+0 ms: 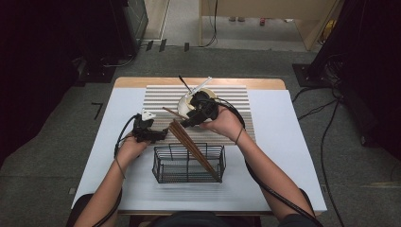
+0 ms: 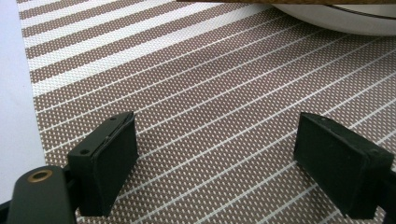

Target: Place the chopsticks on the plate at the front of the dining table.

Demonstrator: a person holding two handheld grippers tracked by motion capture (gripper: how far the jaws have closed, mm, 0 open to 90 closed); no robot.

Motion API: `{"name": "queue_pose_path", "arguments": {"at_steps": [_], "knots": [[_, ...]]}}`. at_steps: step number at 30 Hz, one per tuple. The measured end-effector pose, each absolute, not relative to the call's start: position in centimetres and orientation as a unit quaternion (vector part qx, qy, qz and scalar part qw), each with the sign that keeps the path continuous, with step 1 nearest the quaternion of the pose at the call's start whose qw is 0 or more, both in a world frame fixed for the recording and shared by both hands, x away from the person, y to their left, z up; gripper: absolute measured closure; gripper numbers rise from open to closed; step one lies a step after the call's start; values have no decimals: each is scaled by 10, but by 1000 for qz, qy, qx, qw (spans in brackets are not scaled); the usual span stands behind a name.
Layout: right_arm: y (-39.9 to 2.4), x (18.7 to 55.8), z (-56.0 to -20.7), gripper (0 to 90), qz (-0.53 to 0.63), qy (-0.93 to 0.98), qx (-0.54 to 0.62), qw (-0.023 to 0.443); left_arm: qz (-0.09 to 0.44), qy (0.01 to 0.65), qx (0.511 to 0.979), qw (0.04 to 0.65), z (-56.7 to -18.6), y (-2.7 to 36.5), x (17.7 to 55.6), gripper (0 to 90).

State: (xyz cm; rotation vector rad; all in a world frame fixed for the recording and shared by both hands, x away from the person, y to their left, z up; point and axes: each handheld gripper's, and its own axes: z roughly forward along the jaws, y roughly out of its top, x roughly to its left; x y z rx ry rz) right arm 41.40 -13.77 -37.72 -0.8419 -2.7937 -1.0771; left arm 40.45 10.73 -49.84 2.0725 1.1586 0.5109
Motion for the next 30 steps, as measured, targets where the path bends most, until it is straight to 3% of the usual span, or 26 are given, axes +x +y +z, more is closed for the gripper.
{"name": "queue_pose_path", "arguments": {"at_steps": [30], "knots": [[-158, 387, -367, 495, -368, -891, -267, -2, 197, 447, 800, 349, -498, 107, 404, 140]]}}
